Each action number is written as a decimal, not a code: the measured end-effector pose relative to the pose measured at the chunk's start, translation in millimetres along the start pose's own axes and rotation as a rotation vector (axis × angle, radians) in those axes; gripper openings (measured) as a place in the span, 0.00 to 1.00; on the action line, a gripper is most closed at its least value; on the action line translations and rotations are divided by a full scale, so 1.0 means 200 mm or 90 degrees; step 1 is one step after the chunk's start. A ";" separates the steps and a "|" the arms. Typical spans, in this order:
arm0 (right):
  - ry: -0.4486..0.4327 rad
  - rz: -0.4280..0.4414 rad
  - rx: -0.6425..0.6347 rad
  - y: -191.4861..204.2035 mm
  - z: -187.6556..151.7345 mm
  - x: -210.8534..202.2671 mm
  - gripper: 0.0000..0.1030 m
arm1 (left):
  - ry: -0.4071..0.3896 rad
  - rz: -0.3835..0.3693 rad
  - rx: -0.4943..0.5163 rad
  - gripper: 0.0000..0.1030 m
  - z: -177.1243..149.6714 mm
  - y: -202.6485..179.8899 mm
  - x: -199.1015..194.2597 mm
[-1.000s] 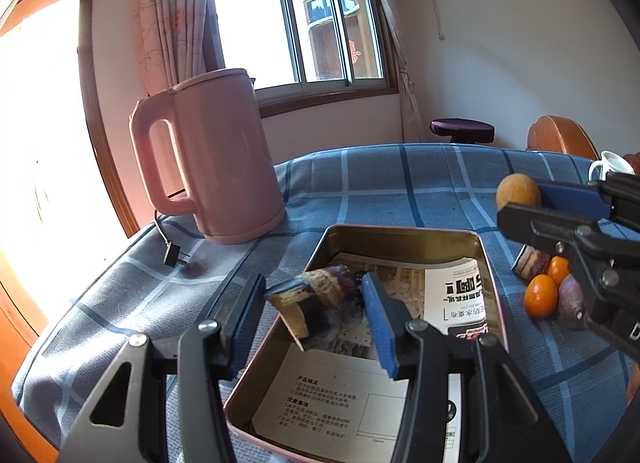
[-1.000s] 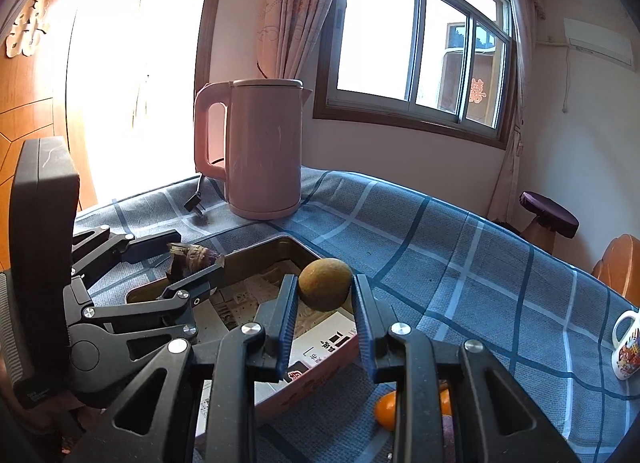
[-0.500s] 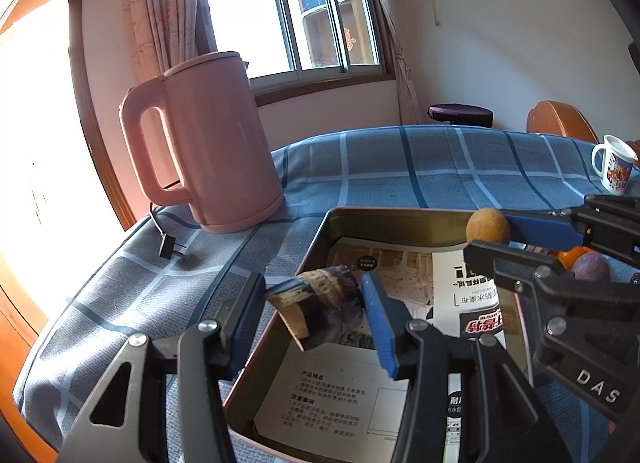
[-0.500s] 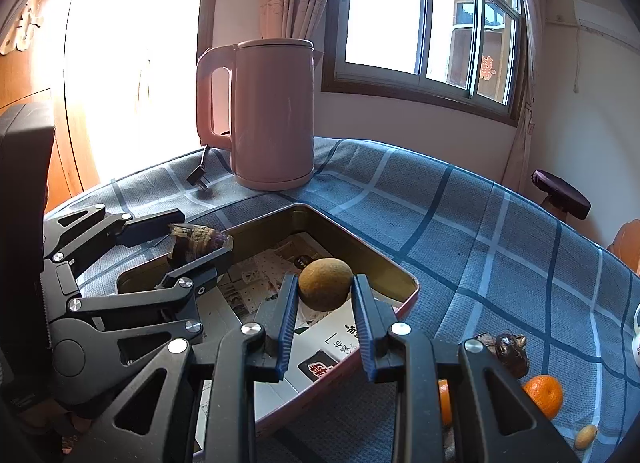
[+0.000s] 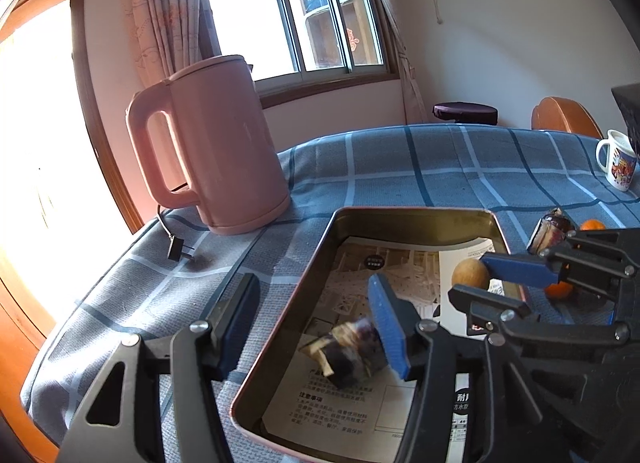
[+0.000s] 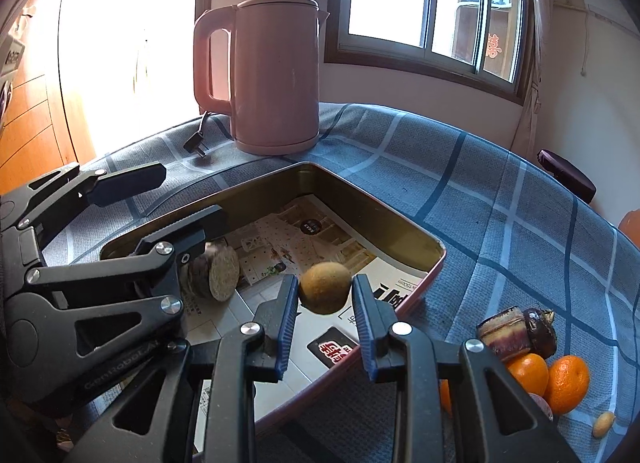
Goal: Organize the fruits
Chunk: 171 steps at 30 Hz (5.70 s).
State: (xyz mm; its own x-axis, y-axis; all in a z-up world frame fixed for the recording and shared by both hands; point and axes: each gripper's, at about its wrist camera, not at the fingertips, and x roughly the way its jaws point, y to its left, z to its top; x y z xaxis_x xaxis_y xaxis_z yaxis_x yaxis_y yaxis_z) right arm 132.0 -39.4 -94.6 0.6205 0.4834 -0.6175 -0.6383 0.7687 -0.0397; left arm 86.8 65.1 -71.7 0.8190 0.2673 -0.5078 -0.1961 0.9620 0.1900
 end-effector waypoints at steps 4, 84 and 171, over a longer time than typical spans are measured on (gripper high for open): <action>-0.018 -0.009 0.012 -0.03 -0.02 -0.08 0.38 | -0.014 -0.009 -0.016 0.69 0.01 0.02 -0.05; -0.013 -0.180 0.228 -0.75 -0.57 -0.70 0.39 | 0.003 -0.329 0.091 0.50 0.08 -0.84 -0.15; -0.219 -0.250 0.156 -0.60 -0.61 -0.98 0.39 | -0.206 -0.258 0.034 0.50 0.03 -0.69 -0.43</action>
State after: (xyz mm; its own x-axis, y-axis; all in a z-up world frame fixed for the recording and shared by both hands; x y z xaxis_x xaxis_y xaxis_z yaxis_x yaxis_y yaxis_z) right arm 31.8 -276.1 -64.3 0.9284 0.2188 -0.3005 -0.2310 0.9729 -0.0053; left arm 47.0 -91.2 -48.6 0.9497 -0.1658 -0.2657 0.1929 0.9780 0.0793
